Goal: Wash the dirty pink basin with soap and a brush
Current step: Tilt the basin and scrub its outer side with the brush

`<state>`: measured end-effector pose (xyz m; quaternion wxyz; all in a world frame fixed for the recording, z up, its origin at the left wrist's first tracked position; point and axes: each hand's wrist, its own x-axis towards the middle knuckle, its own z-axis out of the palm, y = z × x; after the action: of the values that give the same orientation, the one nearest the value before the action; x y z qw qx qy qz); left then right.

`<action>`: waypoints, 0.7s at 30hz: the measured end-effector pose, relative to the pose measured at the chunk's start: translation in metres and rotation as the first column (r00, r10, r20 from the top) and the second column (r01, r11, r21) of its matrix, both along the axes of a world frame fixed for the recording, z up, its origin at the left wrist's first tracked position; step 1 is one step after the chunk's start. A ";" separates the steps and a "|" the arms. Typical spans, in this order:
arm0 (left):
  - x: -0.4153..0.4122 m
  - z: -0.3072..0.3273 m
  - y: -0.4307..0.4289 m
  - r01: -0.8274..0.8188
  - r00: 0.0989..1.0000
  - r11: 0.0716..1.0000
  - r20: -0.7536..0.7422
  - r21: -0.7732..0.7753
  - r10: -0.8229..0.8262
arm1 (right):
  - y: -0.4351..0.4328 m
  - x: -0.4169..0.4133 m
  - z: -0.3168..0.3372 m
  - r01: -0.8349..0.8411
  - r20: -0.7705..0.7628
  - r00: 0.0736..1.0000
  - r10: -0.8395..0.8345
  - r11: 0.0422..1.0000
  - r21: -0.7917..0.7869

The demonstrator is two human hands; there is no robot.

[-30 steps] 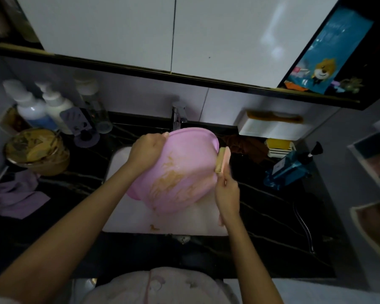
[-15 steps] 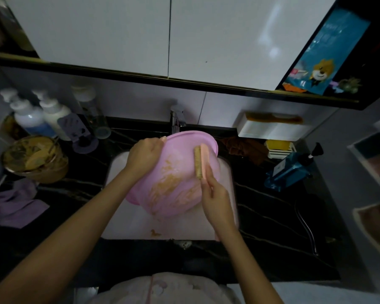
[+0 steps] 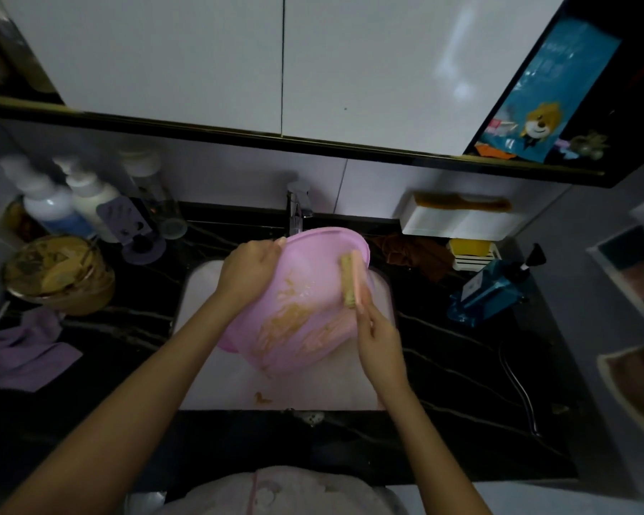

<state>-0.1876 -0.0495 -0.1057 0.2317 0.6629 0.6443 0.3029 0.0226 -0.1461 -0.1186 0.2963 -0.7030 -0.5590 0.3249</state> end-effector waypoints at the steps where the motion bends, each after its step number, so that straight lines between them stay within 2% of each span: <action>1: 0.001 0.000 0.000 0.003 1.000 1.000 -0.006 0.007 -0.003 | 0.005 0.006 0.001 0.063 0.018 0.998 -0.063 0.998 -0.018; 3: 0.002 -0.002 -0.002 -0.001 1.000 1.000 -0.011 0.023 0.001 | 0.007 0.009 0.011 0.083 0.145 0.987 -0.075 0.995 -0.048; 5: 0.003 -0.001 -0.003 0.002 1.000 1.000 -0.020 0.030 -0.002 | -0.001 -0.004 0.022 -0.113 0.276 0.955 0.114 0.993 -0.020; 7: 0.001 -0.003 -0.005 0.013 1.000 1.000 -0.028 0.026 -0.012 | -0.017 -0.022 0.029 -0.343 0.344 0.876 0.338 0.938 -0.048; 9: -0.002 -0.005 -0.007 0.049 0.999 0.998 0.006 0.035 -0.049 | -0.018 -0.025 0.031 -0.417 0.441 0.806 0.395 0.907 -0.051; 10: -0.008 -0.006 -0.011 0.062 0.998 0.997 0.025 0.055 -0.063 | -0.014 -0.025 0.033 -0.417 0.472 0.789 0.393 0.907 -0.057; 12: -0.020 -0.015 -0.018 0.070 0.997 0.991 0.029 0.115 -0.073 | -0.008 -0.022 0.037 -0.379 0.453 0.814 0.365 0.923 -0.063; 14: -0.034 -0.033 -0.034 0.002 0.998 0.988 0.057 0.152 -0.010 | -0.006 -0.021 0.040 -0.336 0.449 0.832 0.325 0.940 -0.058; 18: -0.051 -0.067 -0.072 -0.156 0.945 0.988 0.287 -0.019 0.155 | -0.004 -0.016 0.037 -0.286 0.474 0.840 0.265 0.958 -0.029; 21: -0.048 -0.065 -0.079 -0.176 0.921 0.984 0.349 -0.018 0.171 | -0.001 -0.006 0.038 -0.268 0.423 0.869 0.256 0.963 -0.032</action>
<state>-0.2354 -0.1282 -0.1705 0.3099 0.5405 0.6472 0.4393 0.0170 -0.1466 -0.0806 0.1307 -0.6701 -0.7044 0.1943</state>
